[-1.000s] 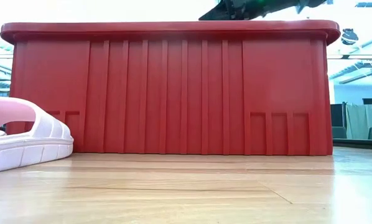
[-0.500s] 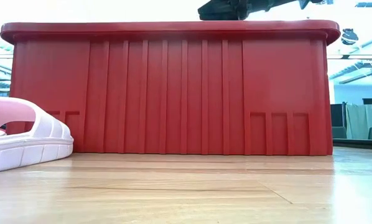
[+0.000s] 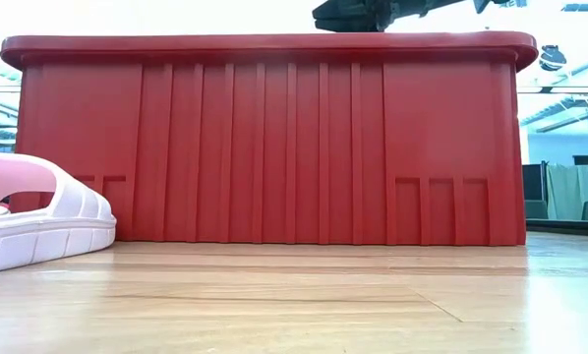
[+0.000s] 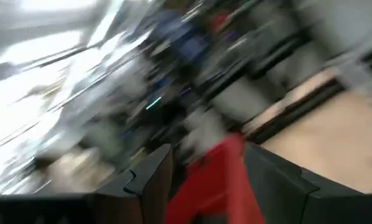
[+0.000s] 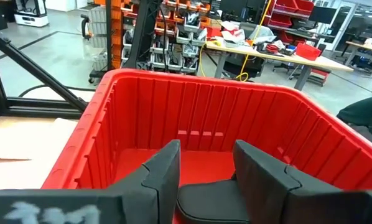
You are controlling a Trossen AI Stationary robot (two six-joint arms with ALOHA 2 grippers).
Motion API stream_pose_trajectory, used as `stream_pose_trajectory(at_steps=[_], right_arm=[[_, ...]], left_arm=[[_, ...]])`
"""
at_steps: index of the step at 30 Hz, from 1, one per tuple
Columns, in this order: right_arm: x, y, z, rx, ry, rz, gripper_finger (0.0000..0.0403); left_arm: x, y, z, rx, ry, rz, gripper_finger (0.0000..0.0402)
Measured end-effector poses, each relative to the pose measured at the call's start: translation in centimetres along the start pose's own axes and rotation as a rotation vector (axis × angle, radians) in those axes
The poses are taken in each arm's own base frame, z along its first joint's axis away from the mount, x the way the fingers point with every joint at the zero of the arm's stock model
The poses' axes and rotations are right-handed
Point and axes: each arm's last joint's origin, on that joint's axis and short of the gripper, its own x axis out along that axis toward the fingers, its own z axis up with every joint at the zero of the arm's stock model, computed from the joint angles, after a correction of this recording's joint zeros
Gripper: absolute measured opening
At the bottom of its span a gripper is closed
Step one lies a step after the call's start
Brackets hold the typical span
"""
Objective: Pick and place slides into bin
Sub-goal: Put the left pink slide into the red bin
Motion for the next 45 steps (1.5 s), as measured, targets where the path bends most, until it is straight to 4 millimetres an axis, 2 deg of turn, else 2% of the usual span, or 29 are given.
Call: stream_pose_trajectory(at_steps=[4,11,14,18,26,33,39,45], right_arm=[[0.0,0.0,-0.1,0.008,0.011,0.001,0.0139],[0.0,0.0,-0.2,0.006,0.018,0.002,0.0139],[0.0,0.0,-0.2,0.01,0.019,0.002,0.0139],[0.0,0.0,-0.3,0.033,0.027,0.003,0.0139],[-0.1,0.4,-0.4,0.033,0.04,0.017,0.0139],[-0.1,0.4,-0.4,0.031,0.041,0.017,0.0139],[-0.1,0.4,-0.5,0.035,0.052,0.018,0.0139],[-0.1,0.5,-0.6,0.053,0.064,0.02,0.0139]], left_arm=[[0.1,1.0,0.9,-0.058,-0.033,-0.302,0.0207],[1.0,0.7,0.3,-0.091,0.219,-0.455,0.0207],[1.4,-0.3,0.6,-0.143,0.267,-0.529,0.0207],[1.8,-3.0,0.6,-0.118,0.358,-0.586,0.0207],[1.9,-7.6,-1.0,-0.059,0.668,-0.556,0.0207],[0.8,-10.2,-2.6,-0.003,0.888,-0.539,0.0207],[-0.9,-11.7,-3.4,-0.012,1.02,-0.501,0.0207],[-3.5,-13.6,-3.5,-0.037,1.059,-0.444,0.0207]])
